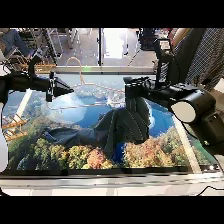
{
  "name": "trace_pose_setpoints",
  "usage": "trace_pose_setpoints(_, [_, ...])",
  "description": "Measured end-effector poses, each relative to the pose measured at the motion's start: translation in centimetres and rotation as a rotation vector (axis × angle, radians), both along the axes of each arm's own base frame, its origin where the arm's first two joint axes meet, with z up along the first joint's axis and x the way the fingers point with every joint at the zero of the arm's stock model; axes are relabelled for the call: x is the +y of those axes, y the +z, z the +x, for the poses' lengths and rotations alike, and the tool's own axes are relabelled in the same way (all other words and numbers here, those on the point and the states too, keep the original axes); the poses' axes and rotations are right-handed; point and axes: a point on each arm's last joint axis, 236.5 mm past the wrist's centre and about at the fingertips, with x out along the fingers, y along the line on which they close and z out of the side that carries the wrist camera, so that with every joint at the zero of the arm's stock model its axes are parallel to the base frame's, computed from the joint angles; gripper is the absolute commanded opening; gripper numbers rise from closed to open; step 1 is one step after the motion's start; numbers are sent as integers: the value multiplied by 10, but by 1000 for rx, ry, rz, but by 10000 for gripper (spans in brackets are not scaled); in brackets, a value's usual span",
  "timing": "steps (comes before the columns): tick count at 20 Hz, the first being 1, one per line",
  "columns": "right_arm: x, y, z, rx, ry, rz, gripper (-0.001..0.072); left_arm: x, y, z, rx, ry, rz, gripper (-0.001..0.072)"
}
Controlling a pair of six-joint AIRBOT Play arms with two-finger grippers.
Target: Fold the clothes and pants, and hang the long-sleeved shirts on hangers.
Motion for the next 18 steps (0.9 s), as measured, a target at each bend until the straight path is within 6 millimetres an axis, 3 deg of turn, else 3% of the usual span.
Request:
trace_pose_setpoints(5, [-10,-2,19,-17,-36,27,41,12,-9,7,25,11,-22,25])
trace_pose_setpoints(10, [-11,-2,22,-17,-42,40,41,16,-20,19,57,16,-76,25])
trace_pose_setpoints(18, [-14,-5,23,-13,-47,25,41,32,-15,26,40,44,-123,25])
